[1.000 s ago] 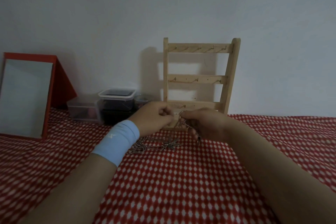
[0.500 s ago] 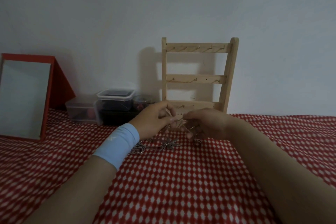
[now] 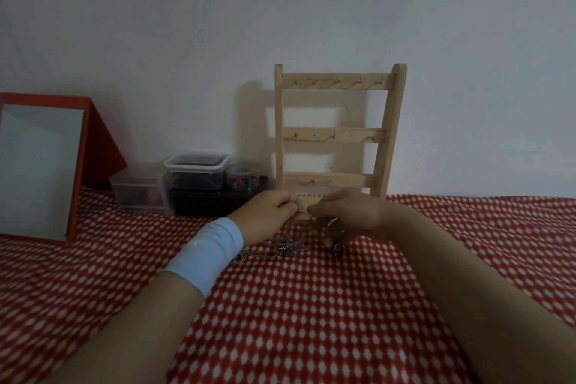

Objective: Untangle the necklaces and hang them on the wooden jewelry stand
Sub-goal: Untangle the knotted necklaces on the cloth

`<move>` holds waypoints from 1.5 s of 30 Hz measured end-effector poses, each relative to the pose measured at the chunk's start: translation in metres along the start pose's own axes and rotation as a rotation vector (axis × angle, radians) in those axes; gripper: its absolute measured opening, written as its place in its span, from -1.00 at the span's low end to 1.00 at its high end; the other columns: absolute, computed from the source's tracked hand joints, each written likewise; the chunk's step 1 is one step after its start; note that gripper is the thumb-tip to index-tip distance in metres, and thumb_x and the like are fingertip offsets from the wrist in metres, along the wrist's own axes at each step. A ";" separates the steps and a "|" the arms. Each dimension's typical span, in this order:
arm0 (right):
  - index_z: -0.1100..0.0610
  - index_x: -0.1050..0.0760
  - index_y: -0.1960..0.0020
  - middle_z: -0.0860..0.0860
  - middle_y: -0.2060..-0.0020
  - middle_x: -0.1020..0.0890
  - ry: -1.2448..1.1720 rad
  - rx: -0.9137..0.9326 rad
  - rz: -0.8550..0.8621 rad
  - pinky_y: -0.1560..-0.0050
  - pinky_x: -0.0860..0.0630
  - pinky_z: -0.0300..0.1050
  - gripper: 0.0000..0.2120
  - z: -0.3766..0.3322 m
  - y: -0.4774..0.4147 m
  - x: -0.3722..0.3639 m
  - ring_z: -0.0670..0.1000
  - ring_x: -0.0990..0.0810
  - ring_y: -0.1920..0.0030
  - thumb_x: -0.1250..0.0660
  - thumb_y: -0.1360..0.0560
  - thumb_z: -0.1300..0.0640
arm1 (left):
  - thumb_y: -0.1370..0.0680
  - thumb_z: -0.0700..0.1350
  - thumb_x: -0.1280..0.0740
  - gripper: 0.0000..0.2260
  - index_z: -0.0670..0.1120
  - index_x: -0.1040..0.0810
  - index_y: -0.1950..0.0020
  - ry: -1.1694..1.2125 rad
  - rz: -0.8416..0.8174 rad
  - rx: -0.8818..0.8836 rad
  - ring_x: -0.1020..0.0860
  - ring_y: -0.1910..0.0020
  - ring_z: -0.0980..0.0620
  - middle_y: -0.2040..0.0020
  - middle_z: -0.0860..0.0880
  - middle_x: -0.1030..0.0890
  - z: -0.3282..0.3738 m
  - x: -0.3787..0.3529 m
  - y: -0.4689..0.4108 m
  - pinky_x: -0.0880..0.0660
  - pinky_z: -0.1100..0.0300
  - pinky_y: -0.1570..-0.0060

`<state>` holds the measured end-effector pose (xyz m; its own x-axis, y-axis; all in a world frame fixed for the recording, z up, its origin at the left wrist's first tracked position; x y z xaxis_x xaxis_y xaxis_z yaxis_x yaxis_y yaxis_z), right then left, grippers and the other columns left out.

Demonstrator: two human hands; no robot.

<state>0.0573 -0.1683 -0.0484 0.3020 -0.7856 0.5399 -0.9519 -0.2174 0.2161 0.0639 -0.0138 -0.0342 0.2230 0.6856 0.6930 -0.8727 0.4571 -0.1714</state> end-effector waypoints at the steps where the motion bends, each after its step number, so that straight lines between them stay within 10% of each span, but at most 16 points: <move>1: 0.12 -0.60 -0.09 0.05 0.02 -0.72 0.003 0.010 0.008 0.16 -0.60 -0.10 -0.74 0.000 0.000 0.001 0.03 -0.72 0.16 -0.30 -0.64 -0.06 | -0.64 -0.17 -0.16 -0.75 0.03 -0.56 0.14 0.030 -0.001 0.010 -0.53 0.13 0.05 0.17 0.01 -0.58 0.000 -0.001 0.000 -0.47 0.12 -0.03; 8: 0.06 -0.52 -0.11 0.09 0.10 -0.74 -0.060 0.064 0.086 0.32 -0.57 -0.17 -0.82 0.000 -0.002 0.011 -0.02 -0.65 0.34 -0.45 -0.55 0.16 | -0.63 -0.18 -0.19 -0.81 -0.09 -0.60 0.03 0.210 -0.015 0.093 -0.46 0.46 0.17 0.37 0.05 -0.44 -0.002 0.001 0.001 -0.60 0.09 0.18; 17: 0.13 -0.56 -0.04 -0.04 0.32 -0.58 -0.230 0.208 -0.002 0.48 -0.31 -0.23 -0.90 -0.012 0.004 0.007 -0.10 -0.35 0.49 -0.29 -0.66 0.14 | -0.52 -0.08 -0.43 -0.92 0.09 -0.70 0.08 0.095 0.106 -0.052 -0.58 0.04 0.31 0.07 0.20 -0.67 0.004 0.009 0.003 -0.43 0.38 -0.07; 24: 0.17 -0.73 0.02 -0.15 0.36 -0.69 0.048 0.273 0.158 0.32 -0.45 -0.44 -0.91 -0.017 0.008 0.017 -0.30 -0.59 0.41 -0.50 -0.51 0.16 | -0.55 -0.05 -0.39 -0.92 0.05 -0.67 0.10 0.076 0.116 -0.009 -0.51 0.37 0.36 0.15 0.17 -0.64 -0.001 0.011 0.002 -0.40 0.33 0.23; 31: 0.20 -0.72 0.04 0.01 0.17 -0.77 0.068 0.227 0.166 0.18 -0.59 -0.35 -0.85 -0.009 0.003 0.021 -0.14 -0.72 0.19 -0.47 -0.53 0.11 | -0.58 -0.13 -0.33 -0.87 -0.04 -0.58 0.17 0.097 0.152 0.027 -0.59 0.30 0.05 0.23 0.04 -0.60 -0.006 0.020 0.003 -0.56 0.15 0.16; 37: 0.29 -0.65 -0.03 0.09 0.16 -0.75 -0.267 0.190 0.092 0.09 -0.63 -0.16 -0.73 -0.004 0.002 0.015 0.02 -0.72 0.15 -0.31 -0.65 0.09 | -0.62 -0.19 -0.21 -0.73 -0.07 -0.46 0.29 0.276 0.051 0.153 -0.34 0.57 0.19 0.42 0.02 -0.40 -0.005 0.009 0.004 -0.24 0.38 0.57; 45: 0.26 -0.53 0.04 0.13 0.29 -0.64 -0.319 0.174 0.084 0.06 -0.65 -0.02 -0.69 -0.005 0.009 0.018 0.11 -0.65 0.24 -0.24 -0.68 0.02 | -0.62 -0.10 -0.23 -0.69 -0.04 -0.53 0.32 0.413 -0.047 0.150 -0.26 0.53 0.07 0.48 0.02 -0.33 -0.006 0.019 0.007 -0.16 0.29 0.53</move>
<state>0.0545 -0.1816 -0.0321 0.2174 -0.9400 0.2631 -0.9755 -0.2185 0.0255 0.0647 0.0056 -0.0267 0.3920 0.8489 0.3546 -0.9042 0.4266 -0.0218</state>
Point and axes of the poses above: each hand's wrist, its own y-axis away from the middle knuckle, its own x-axis out of the back of the hand, z = x × y, the point moved 6 cm from there along -y, towards the middle knuckle
